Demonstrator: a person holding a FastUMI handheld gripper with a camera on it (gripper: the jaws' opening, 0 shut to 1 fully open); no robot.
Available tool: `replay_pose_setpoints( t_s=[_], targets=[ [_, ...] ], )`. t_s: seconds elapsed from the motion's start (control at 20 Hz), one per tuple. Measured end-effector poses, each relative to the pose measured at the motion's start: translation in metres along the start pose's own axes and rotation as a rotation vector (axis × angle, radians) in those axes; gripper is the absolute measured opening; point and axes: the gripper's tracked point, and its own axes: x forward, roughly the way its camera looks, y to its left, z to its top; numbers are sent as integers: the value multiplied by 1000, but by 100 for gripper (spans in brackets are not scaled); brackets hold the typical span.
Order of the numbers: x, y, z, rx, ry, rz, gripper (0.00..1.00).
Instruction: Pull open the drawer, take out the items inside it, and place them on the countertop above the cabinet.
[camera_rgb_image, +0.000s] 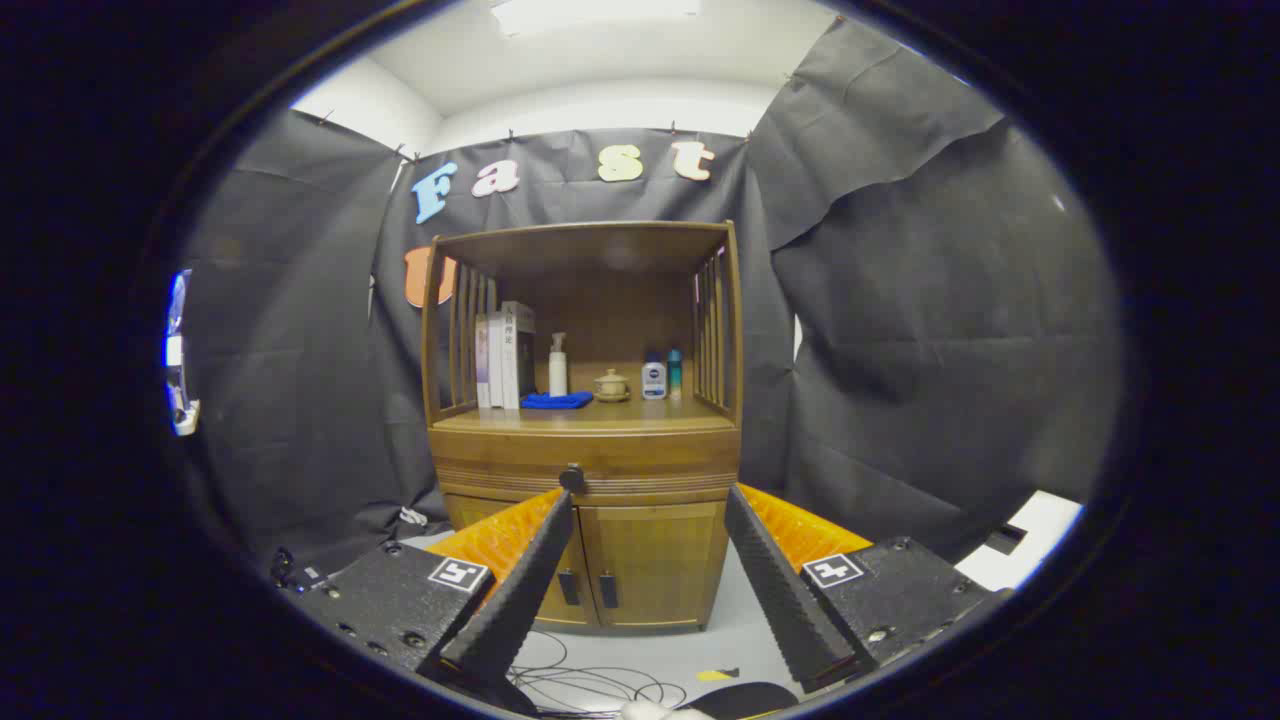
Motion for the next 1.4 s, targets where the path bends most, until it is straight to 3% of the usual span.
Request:
replay_pose_setpoints(
  t_s=[0.95, 1.2, 1.4],
  targets=[
    [14, 1, -4, 12, 13, 0, 99],
    [48, 8, -1, -2, 13, 10, 99],
    [102, 21, 10, -12, -11, 20, 99]
  ],
)
